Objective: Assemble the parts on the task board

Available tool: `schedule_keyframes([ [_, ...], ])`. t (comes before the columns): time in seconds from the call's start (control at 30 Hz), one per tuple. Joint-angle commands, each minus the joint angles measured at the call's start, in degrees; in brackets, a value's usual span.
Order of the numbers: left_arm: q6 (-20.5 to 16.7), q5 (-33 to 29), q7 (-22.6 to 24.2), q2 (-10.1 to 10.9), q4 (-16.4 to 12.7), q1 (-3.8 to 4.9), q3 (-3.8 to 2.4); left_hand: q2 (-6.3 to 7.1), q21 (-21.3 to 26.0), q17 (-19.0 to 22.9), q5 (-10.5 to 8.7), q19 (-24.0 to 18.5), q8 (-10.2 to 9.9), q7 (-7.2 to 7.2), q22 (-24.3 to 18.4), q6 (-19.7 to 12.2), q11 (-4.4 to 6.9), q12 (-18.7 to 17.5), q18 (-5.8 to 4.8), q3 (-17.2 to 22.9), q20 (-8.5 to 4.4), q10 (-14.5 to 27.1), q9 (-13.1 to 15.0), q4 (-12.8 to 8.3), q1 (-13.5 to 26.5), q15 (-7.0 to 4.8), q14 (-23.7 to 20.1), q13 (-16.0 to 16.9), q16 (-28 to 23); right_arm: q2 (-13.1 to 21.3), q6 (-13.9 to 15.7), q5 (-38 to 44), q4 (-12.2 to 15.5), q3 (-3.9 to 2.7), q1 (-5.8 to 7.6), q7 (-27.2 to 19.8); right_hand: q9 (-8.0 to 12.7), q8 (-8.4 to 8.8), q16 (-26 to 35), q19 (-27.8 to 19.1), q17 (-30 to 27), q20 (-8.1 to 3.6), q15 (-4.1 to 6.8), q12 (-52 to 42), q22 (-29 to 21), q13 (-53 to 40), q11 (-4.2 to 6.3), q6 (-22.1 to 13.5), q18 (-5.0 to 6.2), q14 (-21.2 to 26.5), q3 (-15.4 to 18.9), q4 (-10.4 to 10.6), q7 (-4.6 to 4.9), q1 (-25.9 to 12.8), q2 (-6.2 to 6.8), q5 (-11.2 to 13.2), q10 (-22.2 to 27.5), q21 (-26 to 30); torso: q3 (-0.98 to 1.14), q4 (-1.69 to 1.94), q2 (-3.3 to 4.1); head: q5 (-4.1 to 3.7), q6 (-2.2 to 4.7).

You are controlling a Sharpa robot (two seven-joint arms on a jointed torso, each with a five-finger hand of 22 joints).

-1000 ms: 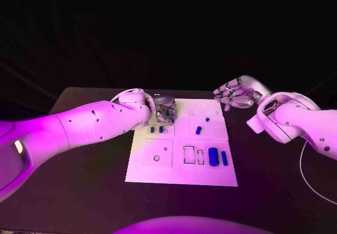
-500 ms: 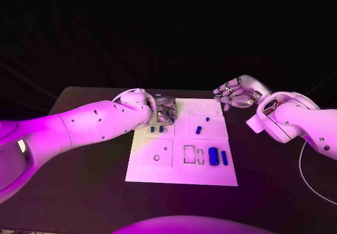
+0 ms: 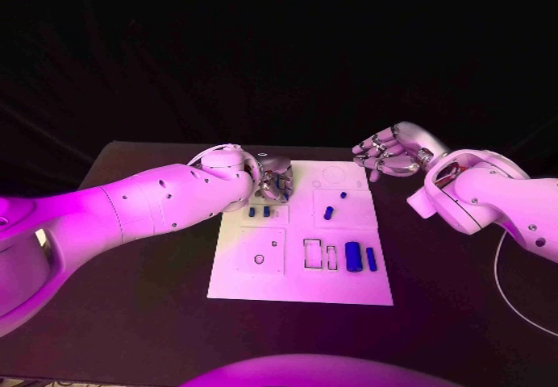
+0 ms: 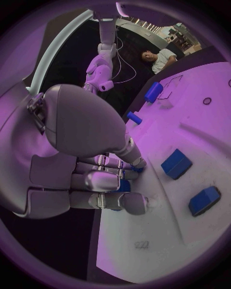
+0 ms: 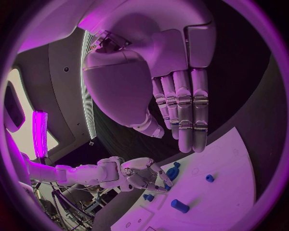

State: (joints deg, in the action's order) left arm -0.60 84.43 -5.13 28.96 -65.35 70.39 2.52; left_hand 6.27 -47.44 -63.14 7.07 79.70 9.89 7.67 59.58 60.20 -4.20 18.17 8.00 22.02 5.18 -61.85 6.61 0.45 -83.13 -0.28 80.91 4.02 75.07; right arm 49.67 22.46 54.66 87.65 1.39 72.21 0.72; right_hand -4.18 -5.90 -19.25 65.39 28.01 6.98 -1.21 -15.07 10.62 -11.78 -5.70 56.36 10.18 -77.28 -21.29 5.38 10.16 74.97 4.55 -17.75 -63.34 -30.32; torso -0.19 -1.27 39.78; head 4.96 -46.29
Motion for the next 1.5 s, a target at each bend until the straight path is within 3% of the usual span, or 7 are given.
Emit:
schedule_keyframes([
  [0.03,1.2,0.4,-0.6,-0.2,0.2,-0.31,0.11,0.00,-1.5,-0.8,-0.29,0.4,-0.3,0.03,1.2,0.5,-0.05,-0.4,-0.54,0.4,0.02,-0.5,-0.1,-0.1,0.5,-0.07,0.5,0.0,0.7,-0.1,-0.9,-0.1,0.1,-0.01,-0.03,-0.6,0.1,0.22,0.4,0.3,0.0,-0.01,-0.08,0.3,-0.1,0.1,-0.11,-0.2,0.30,-0.5,-0.3,0.0,0.16,-0.2,0.29,0.1,-0.2,0.2,0.02,-0.02,-0.06,0.03,-0.14],
  [0.47,-0.7,1.5,-0.8,-0.2,-0.1,-0.67,0.09,-0.70,-15.6,-3.8,-0.24,4.2,0.1,-0.42,11.7,3.4,0.98,-0.2,-2.72,3.1,-0.71,-4.9,0.3,-2.5,-0.2,-1.07,3.0,1.0,3.5,-0.1,-1.1,-0.2,0.1,-0.01,-0.04,-0.7,0.0,0.21,0.7,0.5,-0.1,0.02,-0.10,0.4,-0.2,0.5,-0.12,-0.1,0.30,-0.7,-0.3,0.0,0.16,-0.4,0.22,0.1,-0.4,0.5,-0.01,0.01,-0.10,-0.04,-0.18],
  [0.77,-4.6,0.3,-0.1,1.4,-2.1,-0.90,-0.51,-0.51,-17.0,-3.5,-0.24,4.3,-0.6,-0.19,12.9,3.8,0.86,-1.7,-2.92,4.3,-0.80,-5.5,0.3,-3.1,0.8,-1.00,3.4,1.2,3.5,-0.1,-1.2,-0.3,0.1,-0.01,-0.04,-0.8,0.0,0.21,0.7,0.5,-0.1,0.02,-0.10,0.4,-0.2,0.5,-0.12,-0.1,0.30,-0.7,-0.3,0.0,0.16,-0.4,0.20,0.1,-0.4,0.5,0.00,0.01,-0.12,-0.09,-0.14],
  [0.9,-5.2,-1.2,0.0,2.1,-3.2,-0.91,-1.15,-0.36,-17.3,-3.4,-0.24,4.3,-0.7,-0.22,13.2,4.1,0.89,-2.1,-2.95,4.4,-0.81,-5.8,0.3,-3.1,1.4,-1.00,3.5,1.2,3.5,0.0,-1.2,-0.3,0.2,-0.01,-0.04,-0.8,0.0,0.21,0.9,0.6,-0.1,0.03,-0.10,0.4,-0.3,0.7,-0.12,-0.1,0.30,-0.8,-0.3,0.1,0.16,-0.5,0.14,0.1,-0.5,0.6,-0.02,0.04,-0.15,-0.21,-0.22],
  [1.17,-4.4,-4.6,-0.8,4.5,-6.0,-0.42,-2.48,-0.19,-17.8,-3.1,-0.24,4.3,-0.9,-0.34,13.7,4.5,0.98,-2.7,-3.00,4.5,-0.84,-6.2,0.3,-3.0,2.3,-1.08,3.6,1.3,3.4,0.3,-1.3,-0.3,0.2,-0.01,-0.05,-0.7,0.0,0.22,1.1,0.7,0.0,0.07,-0.12,0.5,-0.4,1.0,-0.13,0.0,0.30,-1.0,-0.1,0.3,0.16,-0.9,0.14,0.0,-0.6,0.8,0.04,0.06,-0.22,-0.09,-0.01],
  [1.4,-2.5,-5.5,-1.4,7.2,-7.8,0.15,-2.73,-0.04,-17.8,-2.7,-0.14,4.2,-1.1,-0.38,13.8,4.5,0.98,-3.1,-2.99,4.5,-0.83,-6.3,0.3,-2.9,2.7,-1.07,3.5,1.3,3.2,0.4,-1.3,-0.4,0.3,-0.01,-0.05,-0.7,0.0,0.22,1.2,0.7,0.0,0.08,-0.13,0.5,-0.5,1.1,-0.12,0.0,0.30,-1.0,-0.1,0.3,0.15,-0.9,0.15,0.0,-0.7,0.9,-0.01,0.14,-0.14,-0.18,0.11],
  [1.5,-1.6,-5.7,-1.6,8.4,-8.4,0.19,-2.73,-0.07,-17.7,-2.6,-0.10,4.2,-1.1,-0.39,13.8,4.5,0.99,-3.2,-2.97,4.5,-0.83,-6.4,0.3,-2.8,2.8,-1.07,3.5,1.3,3.2,0.3,-1.2,-0.4,0.2,-0.01,-0.08,-0.8,0.0,0.23,1.3,0.7,0.0,0.08,-0.14,0.5,-0.5,1.2,-0.12,-0.1,0.30,-1.0,-0.1,0.3,0.14,-1.0,0.17,0.0,-0.7,0.9,-0.01,0.03,-0.02,0.46,0.20],
])
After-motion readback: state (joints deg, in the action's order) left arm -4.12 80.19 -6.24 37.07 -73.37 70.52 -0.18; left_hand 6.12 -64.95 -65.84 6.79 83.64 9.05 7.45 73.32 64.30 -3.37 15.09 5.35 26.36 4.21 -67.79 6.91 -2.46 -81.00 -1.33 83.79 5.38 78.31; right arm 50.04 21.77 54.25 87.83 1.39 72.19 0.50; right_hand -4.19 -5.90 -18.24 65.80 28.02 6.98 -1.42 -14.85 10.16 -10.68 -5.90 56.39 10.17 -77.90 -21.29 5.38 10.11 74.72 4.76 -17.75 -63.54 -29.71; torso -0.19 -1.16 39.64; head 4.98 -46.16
